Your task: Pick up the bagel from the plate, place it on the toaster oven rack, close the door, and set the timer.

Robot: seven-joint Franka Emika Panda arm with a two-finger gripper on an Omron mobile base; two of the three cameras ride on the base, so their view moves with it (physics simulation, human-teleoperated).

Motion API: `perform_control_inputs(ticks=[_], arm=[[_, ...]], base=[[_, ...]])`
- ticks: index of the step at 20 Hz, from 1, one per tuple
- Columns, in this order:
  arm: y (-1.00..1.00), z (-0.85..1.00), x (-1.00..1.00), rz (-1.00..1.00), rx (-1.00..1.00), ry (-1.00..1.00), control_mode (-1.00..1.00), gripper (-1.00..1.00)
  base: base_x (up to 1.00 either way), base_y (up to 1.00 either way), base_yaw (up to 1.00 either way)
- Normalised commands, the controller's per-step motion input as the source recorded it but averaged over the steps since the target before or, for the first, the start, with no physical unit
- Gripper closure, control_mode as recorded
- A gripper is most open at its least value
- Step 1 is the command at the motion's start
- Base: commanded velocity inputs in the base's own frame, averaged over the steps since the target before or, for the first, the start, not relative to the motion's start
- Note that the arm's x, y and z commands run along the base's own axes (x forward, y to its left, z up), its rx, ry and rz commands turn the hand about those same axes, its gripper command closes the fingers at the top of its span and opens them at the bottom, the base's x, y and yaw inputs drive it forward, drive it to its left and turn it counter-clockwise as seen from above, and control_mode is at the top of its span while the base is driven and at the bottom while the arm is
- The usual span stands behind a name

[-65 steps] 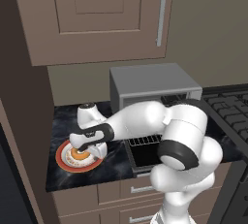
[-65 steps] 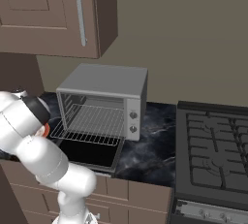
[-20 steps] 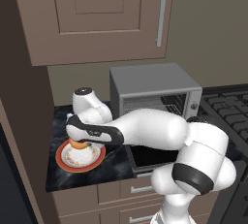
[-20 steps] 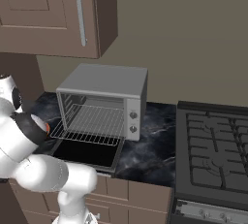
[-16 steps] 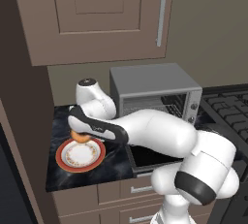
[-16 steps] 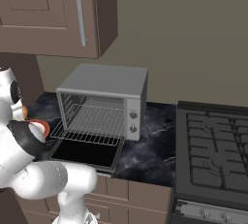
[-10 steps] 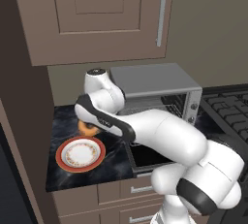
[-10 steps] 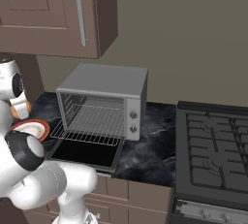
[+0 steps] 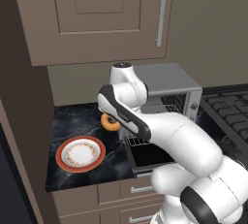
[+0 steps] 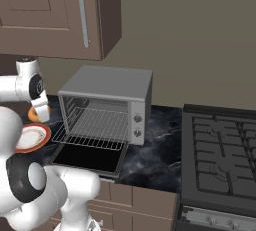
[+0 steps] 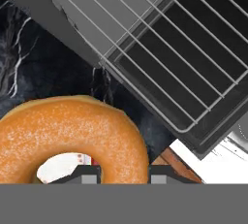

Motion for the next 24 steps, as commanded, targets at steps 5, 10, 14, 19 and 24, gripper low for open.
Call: perform_control_inputs(ticks=[5,10,14,19,24], arm=[[-0.75,0.00,0.00,0.00,0.00,0.00,-1.00,1.00],[-0.60,0.00,0.14,0.00,0.00,0.00,-1.00,1.00],[-0.36,-0.06,0.47,0.00,0.00,0.03,-1.00,1.00],[-0.23,-0.27,0.44,0.00,0.00,0.03,-1.00,1.00],[-0.18,-0.42,0.43,0.00,0.00,0.07,-1.00,1.00]], base=[[0.00,0.00,0.00],[0.00,0.00,0.00],[0.00,0.00,0.00],[0.00,0.00,0.00],[0.00,0.00,0.00]])
